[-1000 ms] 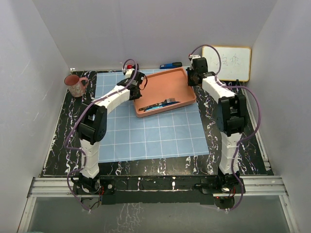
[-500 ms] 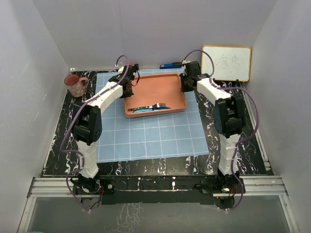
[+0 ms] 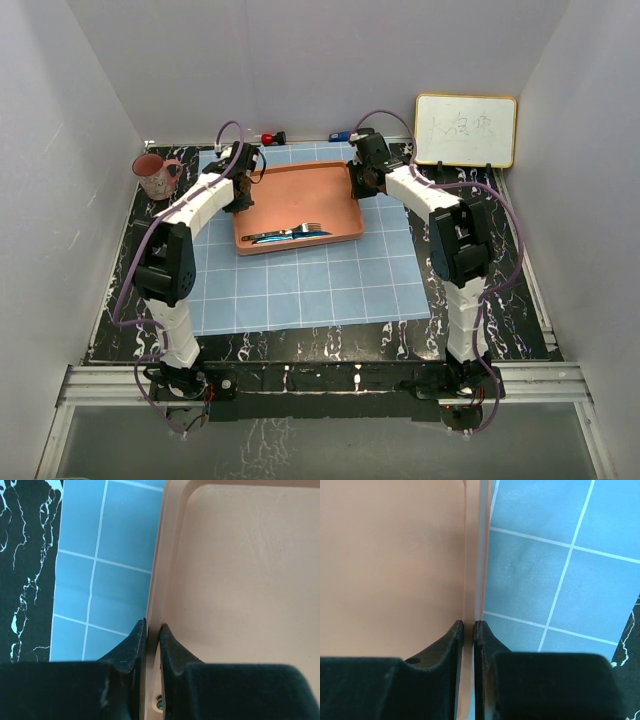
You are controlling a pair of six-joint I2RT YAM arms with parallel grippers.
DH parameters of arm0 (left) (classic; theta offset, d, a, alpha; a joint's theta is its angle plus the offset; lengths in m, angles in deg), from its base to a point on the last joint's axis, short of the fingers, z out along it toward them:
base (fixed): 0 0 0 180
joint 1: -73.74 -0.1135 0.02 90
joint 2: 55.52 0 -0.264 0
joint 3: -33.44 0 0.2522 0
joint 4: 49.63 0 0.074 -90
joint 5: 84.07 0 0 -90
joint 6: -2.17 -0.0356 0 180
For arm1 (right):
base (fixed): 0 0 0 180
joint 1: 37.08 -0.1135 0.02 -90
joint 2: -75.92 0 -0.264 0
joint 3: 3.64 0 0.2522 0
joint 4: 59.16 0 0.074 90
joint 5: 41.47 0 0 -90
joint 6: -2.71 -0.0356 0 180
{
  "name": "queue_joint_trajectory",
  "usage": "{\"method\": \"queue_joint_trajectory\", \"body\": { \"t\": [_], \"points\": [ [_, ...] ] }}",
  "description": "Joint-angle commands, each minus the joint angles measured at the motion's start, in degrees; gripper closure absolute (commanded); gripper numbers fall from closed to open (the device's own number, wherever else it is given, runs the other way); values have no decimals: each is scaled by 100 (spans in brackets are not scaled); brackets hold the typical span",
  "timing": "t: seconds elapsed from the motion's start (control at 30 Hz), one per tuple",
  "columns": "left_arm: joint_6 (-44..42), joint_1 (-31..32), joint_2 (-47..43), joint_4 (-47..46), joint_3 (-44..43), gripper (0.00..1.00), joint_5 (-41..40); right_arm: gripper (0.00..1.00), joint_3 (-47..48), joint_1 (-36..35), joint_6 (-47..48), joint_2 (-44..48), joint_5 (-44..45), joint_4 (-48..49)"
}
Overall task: Set the dinner table for one person
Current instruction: Adjust the plate on the napkin.
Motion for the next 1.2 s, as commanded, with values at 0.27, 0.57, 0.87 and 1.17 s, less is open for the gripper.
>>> {"method": "queue_joint_trajectory", "body": {
  "t": [0.27, 0.57, 0.87, 1.17],
  "points": [
    [170, 76, -33, -354, 143, 100, 410, 100, 217, -339, -172, 74, -435, 34],
    [161, 81, 200, -450, 146, 100, 461, 100, 5, -395, -234, 111, -467, -26],
    [146, 83, 374, -609, 146, 100, 532, 100, -186, -410, -301, 66, -470, -5],
    [84, 76, 607, -629, -38, 100, 466, 100, -322, -423, -336, -1, -556, 5]
  ]
}}
